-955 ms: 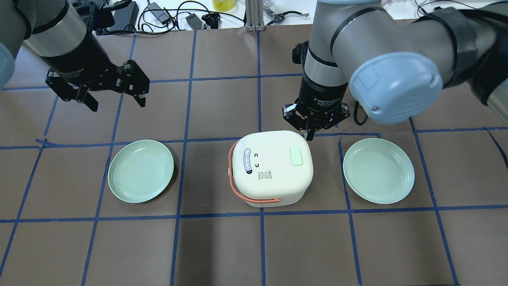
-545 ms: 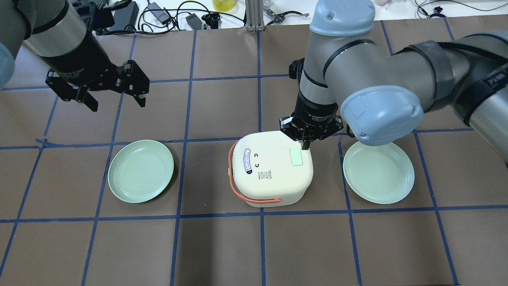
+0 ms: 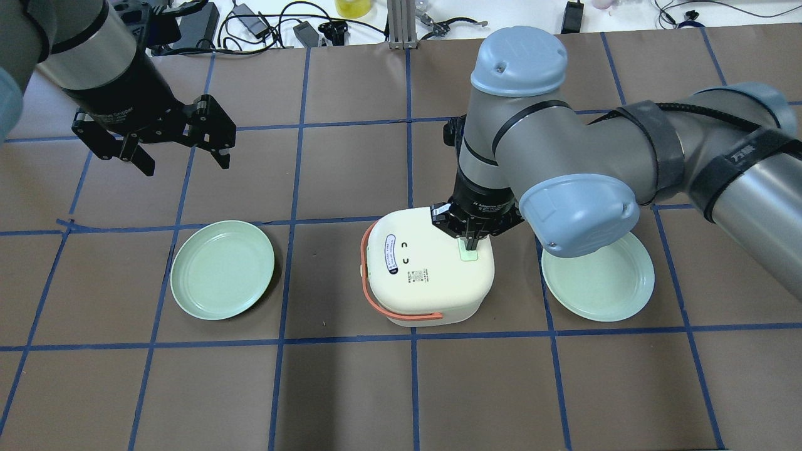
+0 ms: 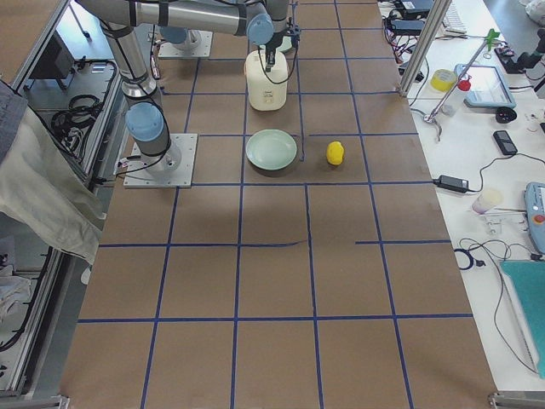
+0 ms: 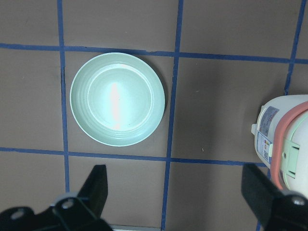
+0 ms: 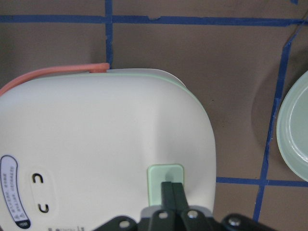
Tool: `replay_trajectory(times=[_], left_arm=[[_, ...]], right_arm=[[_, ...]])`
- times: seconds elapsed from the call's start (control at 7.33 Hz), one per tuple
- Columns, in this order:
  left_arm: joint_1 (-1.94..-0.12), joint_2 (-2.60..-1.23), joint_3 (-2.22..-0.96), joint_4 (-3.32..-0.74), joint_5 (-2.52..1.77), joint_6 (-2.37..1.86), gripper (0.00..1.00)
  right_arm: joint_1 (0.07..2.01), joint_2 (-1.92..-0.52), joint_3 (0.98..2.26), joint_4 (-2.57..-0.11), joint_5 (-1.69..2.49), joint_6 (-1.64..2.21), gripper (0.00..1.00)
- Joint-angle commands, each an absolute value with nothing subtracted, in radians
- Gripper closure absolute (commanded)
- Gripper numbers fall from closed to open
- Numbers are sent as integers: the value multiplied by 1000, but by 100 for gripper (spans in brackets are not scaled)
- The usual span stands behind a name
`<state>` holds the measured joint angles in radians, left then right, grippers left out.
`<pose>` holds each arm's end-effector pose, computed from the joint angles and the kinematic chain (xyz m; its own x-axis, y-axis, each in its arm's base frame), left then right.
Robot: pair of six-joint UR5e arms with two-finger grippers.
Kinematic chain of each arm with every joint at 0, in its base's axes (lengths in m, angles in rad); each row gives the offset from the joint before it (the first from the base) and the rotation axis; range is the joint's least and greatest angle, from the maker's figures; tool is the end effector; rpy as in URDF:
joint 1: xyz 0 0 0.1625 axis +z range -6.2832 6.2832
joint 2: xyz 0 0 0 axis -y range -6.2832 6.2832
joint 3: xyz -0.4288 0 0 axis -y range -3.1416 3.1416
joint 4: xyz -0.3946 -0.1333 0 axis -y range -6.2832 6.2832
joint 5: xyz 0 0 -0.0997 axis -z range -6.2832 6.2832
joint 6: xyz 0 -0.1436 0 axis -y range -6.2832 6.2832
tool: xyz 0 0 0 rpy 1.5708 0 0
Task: Press rice cooker button
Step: 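Lower the right gripper and press the green button on the cooker lid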
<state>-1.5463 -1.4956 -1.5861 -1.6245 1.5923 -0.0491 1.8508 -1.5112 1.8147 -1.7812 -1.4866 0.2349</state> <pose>-0.1189 -0.4653 0.4708 -0.9971 -0.0737 -0.0212 -0.0735 0.9973 -0.0072 0.2746 -0.4289 0.3209 -0.9975 -0.0378 -0.0598 -0.0442 0.9930 0.1099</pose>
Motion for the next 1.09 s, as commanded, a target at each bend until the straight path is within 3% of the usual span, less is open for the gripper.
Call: replay_trajectory(times=[0.0,0.27,0.41,0.55,0.68,0.95], left_arm=[[-1546,-1496,-1586,-1624,1592,-51,0],[-1546,-1496,-1586,-1624,1592,-51,0],[-1546,-1496,-1586,-1624,1592,-49,0],[-1546,-1496,-1586,-1624,1592,-49,0],[-1546,-1496,-1586,-1624,1592,-49,0],[-1546,-1496,-1586,-1624,1592,-49,0]], right_arm=[[1852,-1509,1825,-1784,-1483,233,100],[1850,-1509,1827,-1786,-1483,229,100],[1850,-1509,1819,-1786,-1488,230,87],[1850,-1514,1804,-1786,-1493,232,6],[1845,-1520,1775,-1781,-1508,227,0],[1818,-1516,1637,-1725,-1563,224,0]])
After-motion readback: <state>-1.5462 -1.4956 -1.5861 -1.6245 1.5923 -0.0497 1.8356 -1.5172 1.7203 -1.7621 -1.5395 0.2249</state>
